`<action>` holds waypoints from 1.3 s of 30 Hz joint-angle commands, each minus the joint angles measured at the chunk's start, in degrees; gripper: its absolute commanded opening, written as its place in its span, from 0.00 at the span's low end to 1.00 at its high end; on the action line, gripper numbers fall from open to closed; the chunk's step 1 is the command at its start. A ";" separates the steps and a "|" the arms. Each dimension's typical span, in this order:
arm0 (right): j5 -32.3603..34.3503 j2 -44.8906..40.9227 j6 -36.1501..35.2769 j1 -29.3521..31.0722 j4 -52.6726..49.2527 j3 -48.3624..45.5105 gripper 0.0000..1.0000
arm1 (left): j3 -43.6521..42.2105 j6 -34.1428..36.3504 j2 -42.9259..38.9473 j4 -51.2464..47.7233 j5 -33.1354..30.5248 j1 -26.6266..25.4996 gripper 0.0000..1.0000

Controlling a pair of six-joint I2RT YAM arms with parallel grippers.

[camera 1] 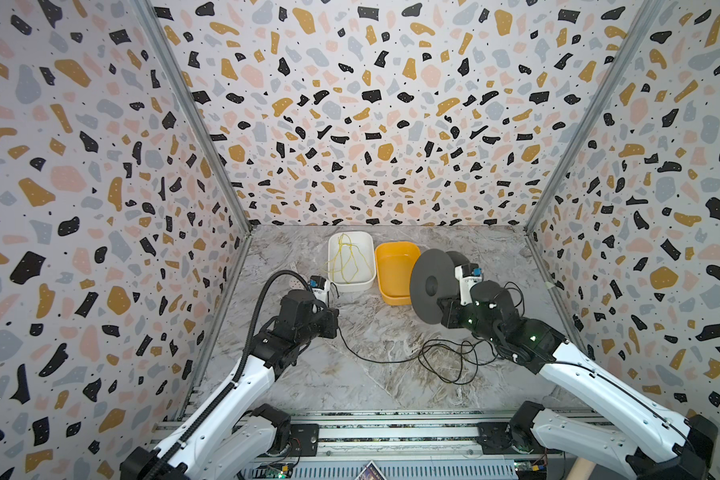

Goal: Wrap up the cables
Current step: 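Lift the grey spool with the right gripper and carry it toward the left gripper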

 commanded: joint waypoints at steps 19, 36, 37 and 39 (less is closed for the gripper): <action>29.22 25.80 10.21 24.28 9.28 6.63 0.00 | -0.25 0.16 -2.01 0.45 -1.94 0.38 0.00; 34.10 41.60 10.76 23.42 12.83 17.77 0.00 | -0.30 0.15 -2.20 0.42 -1.95 0.40 0.00; 34.22 42.25 10.51 23.46 13.14 18.22 0.00 | -0.36 0.15 -2.20 0.41 -1.94 0.41 0.00; 34.41 43.30 10.11 23.40 14.04 18.48 0.03 | -0.36 0.15 -2.16 0.36 -1.90 0.45 0.00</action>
